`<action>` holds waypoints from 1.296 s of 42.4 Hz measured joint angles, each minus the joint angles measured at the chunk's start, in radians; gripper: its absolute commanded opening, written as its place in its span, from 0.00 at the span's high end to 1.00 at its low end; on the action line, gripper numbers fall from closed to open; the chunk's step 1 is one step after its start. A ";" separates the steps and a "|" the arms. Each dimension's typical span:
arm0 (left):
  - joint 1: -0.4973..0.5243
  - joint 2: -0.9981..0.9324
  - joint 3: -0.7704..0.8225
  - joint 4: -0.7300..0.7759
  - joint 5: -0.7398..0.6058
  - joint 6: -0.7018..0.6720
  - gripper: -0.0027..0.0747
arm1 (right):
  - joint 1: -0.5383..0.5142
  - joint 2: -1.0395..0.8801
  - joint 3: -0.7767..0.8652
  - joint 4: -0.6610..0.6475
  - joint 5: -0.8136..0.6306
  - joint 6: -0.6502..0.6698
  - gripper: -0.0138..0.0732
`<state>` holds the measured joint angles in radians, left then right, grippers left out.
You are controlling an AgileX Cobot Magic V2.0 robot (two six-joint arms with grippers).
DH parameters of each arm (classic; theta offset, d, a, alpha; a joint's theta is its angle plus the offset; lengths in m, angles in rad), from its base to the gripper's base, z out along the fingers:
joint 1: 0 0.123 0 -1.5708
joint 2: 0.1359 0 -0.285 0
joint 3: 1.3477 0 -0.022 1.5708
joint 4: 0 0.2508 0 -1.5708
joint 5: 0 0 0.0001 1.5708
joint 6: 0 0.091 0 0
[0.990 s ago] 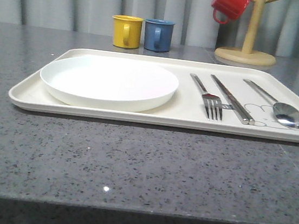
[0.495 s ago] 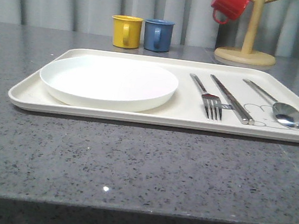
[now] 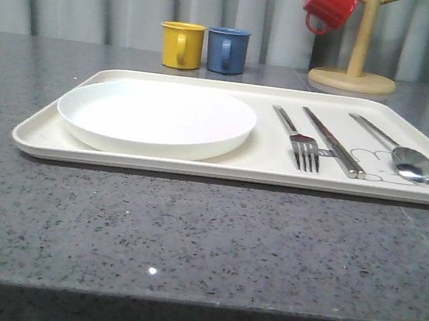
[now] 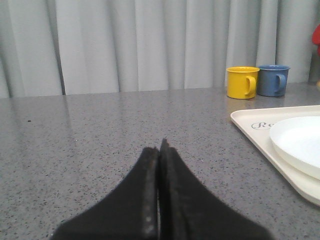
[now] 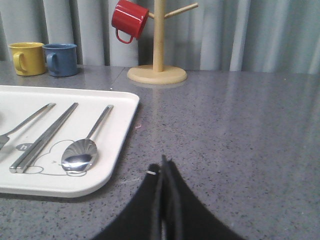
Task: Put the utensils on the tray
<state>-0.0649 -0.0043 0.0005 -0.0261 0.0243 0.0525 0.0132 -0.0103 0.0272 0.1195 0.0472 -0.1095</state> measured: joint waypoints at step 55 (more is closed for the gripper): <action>0.000 0.000 0.000 0.000 0.000 0.000 0.99 | 0.000 0.000 0.000 -0.078 -0.014 0.123 0.97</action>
<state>-0.0649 -0.0043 0.0005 -0.0261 0.0243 0.0525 0.0132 -0.0103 0.0272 0.0411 0.0331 0.0136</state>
